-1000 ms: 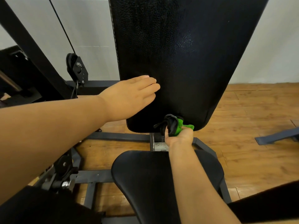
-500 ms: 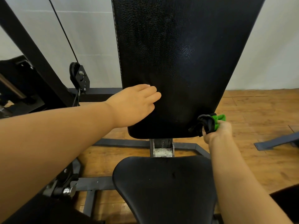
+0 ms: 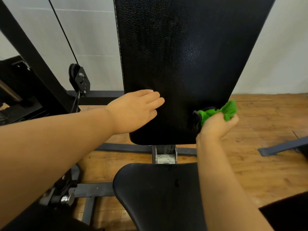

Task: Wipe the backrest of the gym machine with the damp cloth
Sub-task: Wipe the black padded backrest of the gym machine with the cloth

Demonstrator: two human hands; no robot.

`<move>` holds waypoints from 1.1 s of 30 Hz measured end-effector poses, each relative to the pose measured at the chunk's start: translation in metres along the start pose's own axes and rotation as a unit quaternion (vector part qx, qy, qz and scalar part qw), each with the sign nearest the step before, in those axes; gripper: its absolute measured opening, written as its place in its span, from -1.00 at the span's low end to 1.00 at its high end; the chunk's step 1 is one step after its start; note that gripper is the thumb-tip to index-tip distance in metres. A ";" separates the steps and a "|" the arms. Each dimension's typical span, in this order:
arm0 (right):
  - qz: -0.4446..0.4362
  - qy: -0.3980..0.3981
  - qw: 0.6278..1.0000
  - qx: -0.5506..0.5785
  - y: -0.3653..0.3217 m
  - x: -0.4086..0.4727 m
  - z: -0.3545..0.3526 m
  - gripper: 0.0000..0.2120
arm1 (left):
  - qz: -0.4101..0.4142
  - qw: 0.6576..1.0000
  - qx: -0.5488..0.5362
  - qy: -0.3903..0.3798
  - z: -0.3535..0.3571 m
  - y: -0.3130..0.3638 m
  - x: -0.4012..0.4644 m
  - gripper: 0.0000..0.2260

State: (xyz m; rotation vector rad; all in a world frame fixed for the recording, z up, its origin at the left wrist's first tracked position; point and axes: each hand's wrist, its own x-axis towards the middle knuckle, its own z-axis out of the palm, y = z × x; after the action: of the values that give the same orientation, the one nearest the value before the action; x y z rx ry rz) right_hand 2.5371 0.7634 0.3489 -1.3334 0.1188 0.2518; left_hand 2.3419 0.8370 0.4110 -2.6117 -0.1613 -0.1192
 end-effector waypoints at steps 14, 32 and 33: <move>0.189 0.001 0.981 -0.041 -0.001 -0.045 0.019 -0.59 | -0.007 0.995 0.036 -0.097 -0.007 -0.001 0.000 -0.72; 0.171 0.006 0.983 -0.066 0.036 -0.075 0.005 -0.58 | -0.001 0.995 0.051 -0.088 -0.018 0.002 0.004 -0.72; 0.186 0.014 0.981 -0.052 0.037 -0.074 0.004 -0.58 | -0.003 0.992 0.058 -0.110 -0.017 0.002 0.003 -0.70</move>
State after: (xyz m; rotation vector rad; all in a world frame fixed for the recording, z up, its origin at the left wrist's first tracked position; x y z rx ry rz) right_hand 2.4564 0.7671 0.3320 -1.4129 0.3839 0.5619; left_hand 2.3444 0.8273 0.4251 -2.5040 -0.2465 0.1710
